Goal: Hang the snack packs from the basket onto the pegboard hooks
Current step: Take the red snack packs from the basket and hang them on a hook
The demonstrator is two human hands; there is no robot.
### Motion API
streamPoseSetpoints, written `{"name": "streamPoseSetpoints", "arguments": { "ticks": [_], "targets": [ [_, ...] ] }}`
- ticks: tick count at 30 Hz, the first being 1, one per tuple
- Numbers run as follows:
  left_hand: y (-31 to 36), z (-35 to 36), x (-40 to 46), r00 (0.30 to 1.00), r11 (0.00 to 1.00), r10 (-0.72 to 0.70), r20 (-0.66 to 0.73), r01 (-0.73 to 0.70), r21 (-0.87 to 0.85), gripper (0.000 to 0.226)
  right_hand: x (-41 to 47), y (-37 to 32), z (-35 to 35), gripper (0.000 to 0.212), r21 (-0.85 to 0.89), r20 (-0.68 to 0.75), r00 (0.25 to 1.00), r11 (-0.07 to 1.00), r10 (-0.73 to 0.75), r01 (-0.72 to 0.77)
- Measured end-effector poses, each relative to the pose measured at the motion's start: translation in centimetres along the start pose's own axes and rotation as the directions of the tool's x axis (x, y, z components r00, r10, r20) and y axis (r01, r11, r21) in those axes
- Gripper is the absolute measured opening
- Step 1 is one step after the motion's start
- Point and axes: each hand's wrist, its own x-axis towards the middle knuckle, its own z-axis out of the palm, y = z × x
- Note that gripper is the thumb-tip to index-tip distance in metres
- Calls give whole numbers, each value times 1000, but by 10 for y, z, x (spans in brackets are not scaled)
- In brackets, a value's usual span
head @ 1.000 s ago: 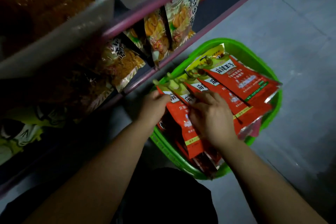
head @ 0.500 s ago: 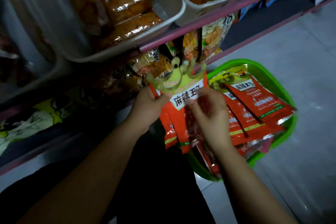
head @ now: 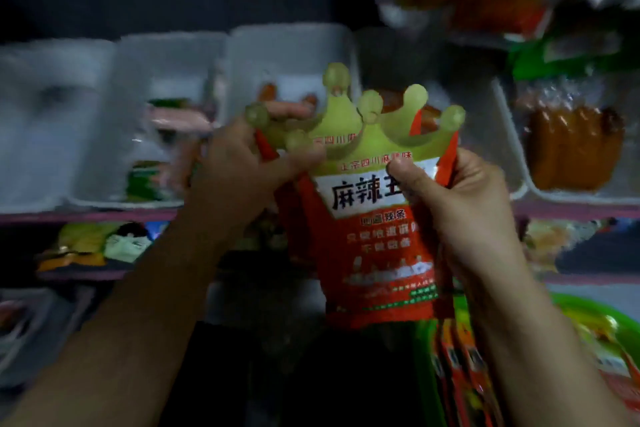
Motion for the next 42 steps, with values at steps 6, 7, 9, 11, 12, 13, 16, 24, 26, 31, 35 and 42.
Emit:
{"name": "streamPoseSetpoints", "arguments": {
  "ticks": [6,7,9,11,12,13,16,24,26,31,35,42],
  "targets": [
    [60,-98,47,945,956,282,-167,-261,137,30,50,-55,86,12,-101,121,976,976,-180,193],
    [66,-111,52,945,947,294,-146,-268,176,25,56,-62,99,16,-104,147,972,975,-181,197],
    [74,-131,60,942,939,300,-151,-263,222,16,66,-72,123,28,-98,180,968,976,-175,194],
    [76,-152,68,929,946,295,-224,-252,203,14,76,-81,146,30,-102,192,962,971,-192,214],
    [77,-163,70,920,951,293,-261,-252,179,13,81,-85,157,25,-103,194,959,968,-205,228],
    [78,-175,73,911,954,291,-292,-254,159,14,86,-90,167,21,-95,191,956,965,-223,244],
    [82,-208,81,897,954,299,-327,-271,129,12,98,-105,194,14,-33,170,948,960,-269,279],
    [111,-261,104,774,881,462,-434,-457,122,11,115,-135,242,27,83,260,923,959,-283,270],
    [120,-267,110,762,874,472,-444,-469,126,18,117,-139,248,30,86,273,929,968,-250,236],
    [131,-272,120,727,857,485,-486,-506,97,10,116,-150,255,29,117,240,926,955,-293,272],
    [132,-272,127,730,878,442,-521,-471,85,6,119,-150,259,36,122,211,934,956,-288,267],
    [133,-269,138,809,912,382,-446,-407,41,18,128,-142,255,35,132,191,952,967,-241,218]
  ]
}}
